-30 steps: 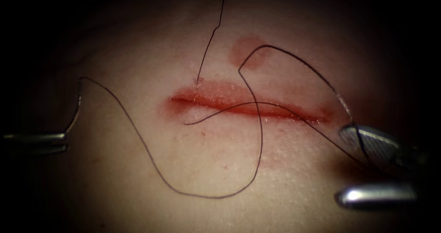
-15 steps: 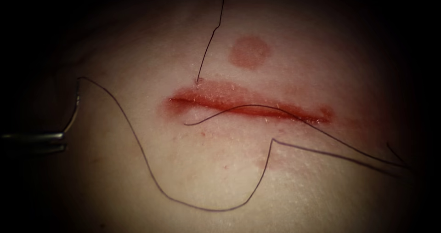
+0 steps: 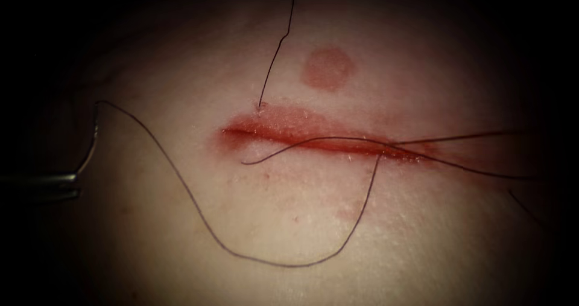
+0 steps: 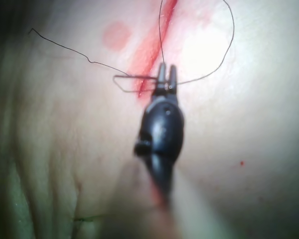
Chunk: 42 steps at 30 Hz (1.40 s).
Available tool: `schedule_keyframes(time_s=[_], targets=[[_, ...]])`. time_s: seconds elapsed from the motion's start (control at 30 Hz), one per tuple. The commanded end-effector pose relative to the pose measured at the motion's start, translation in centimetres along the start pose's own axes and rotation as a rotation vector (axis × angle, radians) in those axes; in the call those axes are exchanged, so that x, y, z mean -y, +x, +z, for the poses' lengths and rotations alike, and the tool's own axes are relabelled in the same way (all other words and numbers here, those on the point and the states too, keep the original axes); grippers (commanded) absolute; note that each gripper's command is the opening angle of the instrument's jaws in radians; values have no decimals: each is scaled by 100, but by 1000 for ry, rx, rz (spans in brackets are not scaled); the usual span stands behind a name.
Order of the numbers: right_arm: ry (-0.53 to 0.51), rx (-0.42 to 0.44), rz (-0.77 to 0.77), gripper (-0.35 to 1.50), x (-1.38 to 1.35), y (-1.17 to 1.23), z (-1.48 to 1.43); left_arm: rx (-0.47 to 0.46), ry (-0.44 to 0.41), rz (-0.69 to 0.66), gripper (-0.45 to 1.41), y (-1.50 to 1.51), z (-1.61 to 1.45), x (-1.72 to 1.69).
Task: Wound Closure
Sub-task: Use the right gripper to pull the suture through.
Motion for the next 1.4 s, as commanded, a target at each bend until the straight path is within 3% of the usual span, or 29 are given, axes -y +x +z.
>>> schedule_keyframes(time_s=[0.03, 0.1, 0.17, 0.27, 0.43, 0.6, 0.63, 0.7, 0.77, 0.8, 0.83, 0.87, 0.9, 0.93, 0.97, 1.03, 1.07, 1.13, 1.2, 1.27, 1.3, 1.4], targets=[[104, -80, 26, 148, 28, 5, 39, 0, 0, 0, -35, -7, 6, -4], [134, -91, -44, 148, 50, 15, 70, 0, 1, 1, -35, -7, 5, -6], [138, -2, -203, 148, 77, 27, 109, 1, 3, -3, -35, -6, 3, -9], [145, 64, -438, 148, 112, 39, 165, 0, 2, -9, -35, -5, -1, -11], [164, 220, -576, 145, 135, 24, 228, 3, -10, -7, -35, -3, -20, -15], [98, 300, -599, 145, 115, 3, 223, 3, -19, -8, -35, -3, -32, -12], [83, 305, -537, 147, 111, 1, 217, 3, -19, -8, -35, -3, -32, -12], [181, 176, -385, 147, 111, 2, 205, 4, -17, -8, -35, -3, -29, -11], [261, 37, -333, 143, 111, 1, 195, 6, -14, -8, -35, -3, -25, -12], [264, 29, -252, 147, 109, -2, 192, 7, -12, -8, -35, -3, -22, -13], [289, 32, -43, 147, 110, -8, 187, 12, -10, -8, -35, -3, -20, -13], [355, 9, 59, 147, 114, -11, 183, 10, -11, -8, -35, -2, -18, -13], [409, -18, 72, 147, 118, -13, 181, 9, -12, -8, -35, -2, -17, -14], [437, -44, -22, 140, 121, -16, 180, 7, -14, -8, -35, -2, -17, -14], [370, 32, -322, 138, 123, -21, 182, 7, -14, -8, -35, -2, -18, -14], [150, 401, -600, 147, 123, -25, 189, 6, -15, -8, -35, -3, -19, -13], [142, 492, -755, 143, 121, -30, 193, 5, -16, -8, -35, -3, -19, -13], [156, 510, -838, 142, 118, -41, 194, 5, -17, -8, -35, -4, -20, -13], [189, 423, -595, 135, 113, -53, 193, 5, -17, -8, -35, -4, -20, -13], [385, 240, -369, 123, 112, -61, 193, 5, -17, -8, -35, -4, -20, -13], [422, 197, -354, 121, 110, -65, 194, 5, -17, -8, -35, -4, -20, -13], [406, 206, -331, 103, 107, -76, 195, 4, -17, -8, -35, -4, -20, -12]])
